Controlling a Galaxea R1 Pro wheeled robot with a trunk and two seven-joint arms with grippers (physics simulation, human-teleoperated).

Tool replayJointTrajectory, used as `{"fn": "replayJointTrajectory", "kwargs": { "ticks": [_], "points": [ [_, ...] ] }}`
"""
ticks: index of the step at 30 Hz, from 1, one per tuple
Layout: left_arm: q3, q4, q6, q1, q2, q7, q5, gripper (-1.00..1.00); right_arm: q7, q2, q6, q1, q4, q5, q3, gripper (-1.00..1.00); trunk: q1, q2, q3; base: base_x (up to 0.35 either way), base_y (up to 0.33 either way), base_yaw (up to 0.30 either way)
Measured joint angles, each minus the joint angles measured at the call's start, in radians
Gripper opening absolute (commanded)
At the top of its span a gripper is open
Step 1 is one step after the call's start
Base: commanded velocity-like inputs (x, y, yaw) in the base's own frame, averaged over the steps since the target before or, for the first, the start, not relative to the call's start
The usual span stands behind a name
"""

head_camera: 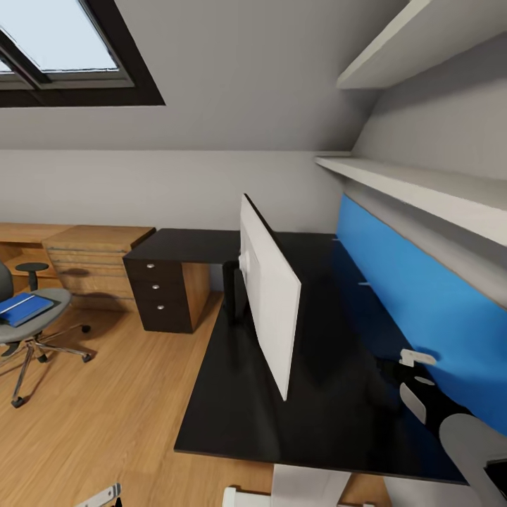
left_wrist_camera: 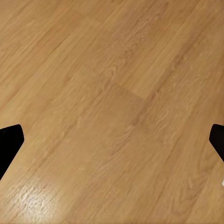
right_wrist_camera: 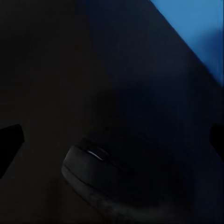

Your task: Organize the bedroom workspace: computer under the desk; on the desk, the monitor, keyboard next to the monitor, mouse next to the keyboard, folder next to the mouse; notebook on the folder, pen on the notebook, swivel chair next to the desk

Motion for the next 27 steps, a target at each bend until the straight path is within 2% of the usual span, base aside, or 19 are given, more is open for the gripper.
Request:
{"fn": "replayJointTrajectory", "kwargs": {
  "ticks": [10,23,27],
  "points": [
    [0.0,0.0,0.0,0.0,0.0,0.0,0.0,1.0,0.001,-0.004,0.056,-0.001,0.004,-0.002,-0.012,1.0,0.038,-0.07,-0.031,0.0,0.0,0.0],
    [-0.001,0.001,0.0,0.0,-0.001,0.0,0.0,1.0,0.002,-0.002,0.063,-0.002,0.004,-0.003,-0.014,1.0,0.038,-0.07,-0.031,0.0,0.0,0.0],
    [-0.001,0.001,0.0,0.0,-0.001,0.0,0.0,1.0,0.002,-0.002,0.067,-0.002,0.004,-0.003,-0.014,1.0,0.054,-0.098,-0.044,0.0,0.0,0.0]
  ]
}}
